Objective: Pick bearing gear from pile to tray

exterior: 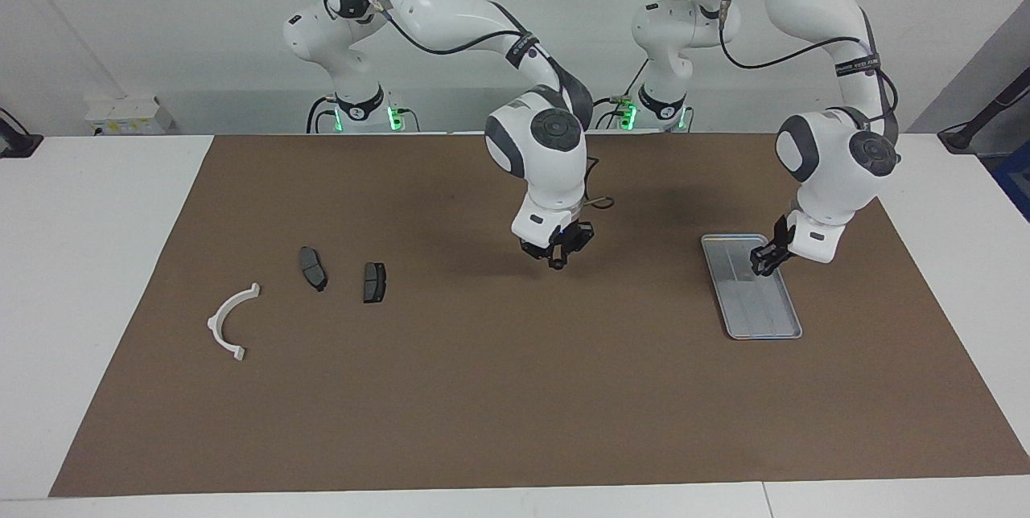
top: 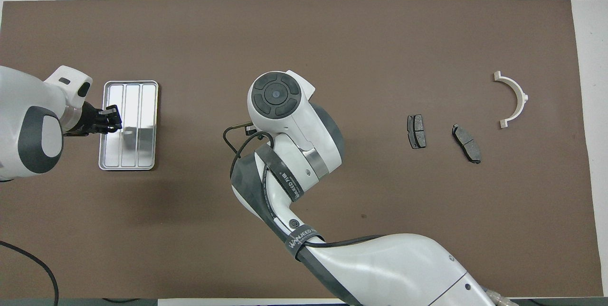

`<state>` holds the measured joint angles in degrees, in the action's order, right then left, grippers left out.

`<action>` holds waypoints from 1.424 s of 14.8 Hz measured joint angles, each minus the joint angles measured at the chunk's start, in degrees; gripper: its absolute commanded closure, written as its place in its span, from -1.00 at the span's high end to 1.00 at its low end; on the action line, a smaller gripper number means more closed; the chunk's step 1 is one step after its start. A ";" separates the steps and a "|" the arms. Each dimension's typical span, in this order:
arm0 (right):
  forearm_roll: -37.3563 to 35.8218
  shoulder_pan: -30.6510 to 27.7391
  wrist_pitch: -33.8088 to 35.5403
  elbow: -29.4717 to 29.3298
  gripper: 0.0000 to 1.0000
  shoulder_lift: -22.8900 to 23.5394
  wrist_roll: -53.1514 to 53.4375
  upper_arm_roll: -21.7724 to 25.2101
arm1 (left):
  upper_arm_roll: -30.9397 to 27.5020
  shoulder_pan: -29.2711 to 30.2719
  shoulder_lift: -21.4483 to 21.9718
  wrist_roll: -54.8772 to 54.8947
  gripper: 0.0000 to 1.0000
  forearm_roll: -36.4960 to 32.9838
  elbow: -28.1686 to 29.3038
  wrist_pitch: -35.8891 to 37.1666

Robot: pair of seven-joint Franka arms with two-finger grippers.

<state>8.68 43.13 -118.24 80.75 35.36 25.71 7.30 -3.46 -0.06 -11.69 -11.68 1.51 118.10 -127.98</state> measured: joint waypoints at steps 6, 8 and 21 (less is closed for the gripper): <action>0.00 -0.07 0.43 2.25 -1.00 0.41 -0.11 0.19 | 0.06 0.00 0.97 0.00 -1.00 0.00 4.88 -6.12; 0.00 -0.04 0.46 3.22 -1.00 0.36 -0.32 0.11 | 0.15 0.00 1.04 -0.06 -1.00 0.00 5.94 -7.19; 0.00 0.01 0.44 7.31 -0.72 -0.83 -0.34 -0.19 | 0.73 -0.20 1.44 -2.20 -0.53 0.00 7.50 -7.82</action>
<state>8.68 43.14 -117.80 88.06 34.54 25.37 7.11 -2.73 -0.26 -10.25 -13.88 1.51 125.61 -135.81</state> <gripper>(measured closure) 0.767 0.652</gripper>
